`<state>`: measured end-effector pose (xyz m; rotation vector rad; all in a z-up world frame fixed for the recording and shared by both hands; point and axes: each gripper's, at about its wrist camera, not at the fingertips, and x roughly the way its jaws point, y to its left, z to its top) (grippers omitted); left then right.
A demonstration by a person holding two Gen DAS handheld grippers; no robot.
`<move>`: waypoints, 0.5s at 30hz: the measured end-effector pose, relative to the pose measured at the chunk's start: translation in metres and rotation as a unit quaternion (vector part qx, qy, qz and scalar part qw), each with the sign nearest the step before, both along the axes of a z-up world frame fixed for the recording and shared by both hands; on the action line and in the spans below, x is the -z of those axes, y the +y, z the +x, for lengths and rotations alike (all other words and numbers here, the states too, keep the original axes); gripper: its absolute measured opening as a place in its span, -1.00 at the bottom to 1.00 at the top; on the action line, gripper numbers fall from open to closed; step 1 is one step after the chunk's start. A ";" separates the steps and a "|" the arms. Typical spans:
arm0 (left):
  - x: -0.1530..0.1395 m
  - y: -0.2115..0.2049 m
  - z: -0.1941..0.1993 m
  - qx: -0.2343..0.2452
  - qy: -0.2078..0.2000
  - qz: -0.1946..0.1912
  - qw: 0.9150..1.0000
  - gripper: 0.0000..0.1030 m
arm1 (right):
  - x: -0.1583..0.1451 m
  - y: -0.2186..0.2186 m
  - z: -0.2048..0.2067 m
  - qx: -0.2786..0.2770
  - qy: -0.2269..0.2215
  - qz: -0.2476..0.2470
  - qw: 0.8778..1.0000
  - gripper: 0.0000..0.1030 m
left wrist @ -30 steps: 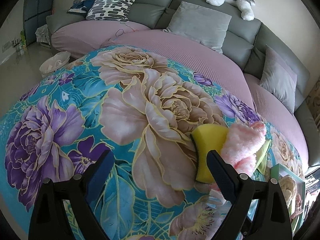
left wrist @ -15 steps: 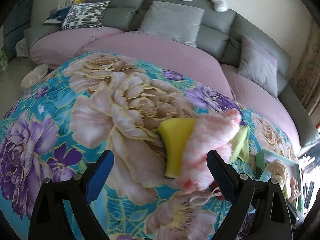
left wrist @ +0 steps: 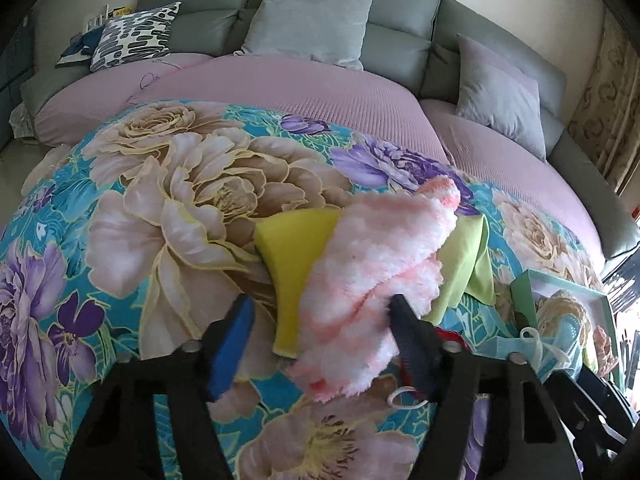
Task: Organize soft objects
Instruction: 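Grasp the blue face mask with the right tool while the left tool grasps the pink fluffy towel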
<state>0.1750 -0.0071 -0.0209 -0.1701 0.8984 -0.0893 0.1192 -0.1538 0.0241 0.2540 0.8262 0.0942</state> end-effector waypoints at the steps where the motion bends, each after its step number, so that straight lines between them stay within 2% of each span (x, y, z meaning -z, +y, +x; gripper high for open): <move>1: 0.001 -0.001 0.000 0.001 0.001 -0.003 1.000 0.04 | 0.000 -0.001 0.000 0.000 0.000 0.000 1.000 0.21; 2: 0.002 -0.001 0.001 0.003 0.005 -0.010 1.000 -0.08 | 0.000 -0.001 0.000 0.000 0.000 0.001 1.000 0.21; 3: 0.002 0.000 0.000 -0.001 0.007 -0.013 1.000 -0.10 | 0.000 -0.001 -0.001 0.001 -0.001 0.002 1.000 0.21; 5: 0.002 0.000 -0.001 -0.001 0.006 -0.010 1.000 -0.33 | 0.000 -0.003 -0.001 0.002 -0.002 0.004 1.000 0.21; 8: -0.001 0.005 -0.002 -0.010 0.000 -0.019 1.000 -0.55 | 0.000 -0.005 -0.002 0.003 -0.004 0.008 1.000 0.21; 10: -0.004 0.008 -0.004 -0.012 -0.006 -0.024 1.000 -0.76 | -0.002 -0.005 -0.002 0.004 -0.006 0.009 1.000 0.21; 15: -0.019 0.010 -0.010 -0.008 -0.036 -0.027 0.999 -0.77 | -0.004 -0.006 -0.003 0.004 -0.012 0.014 1.000 0.21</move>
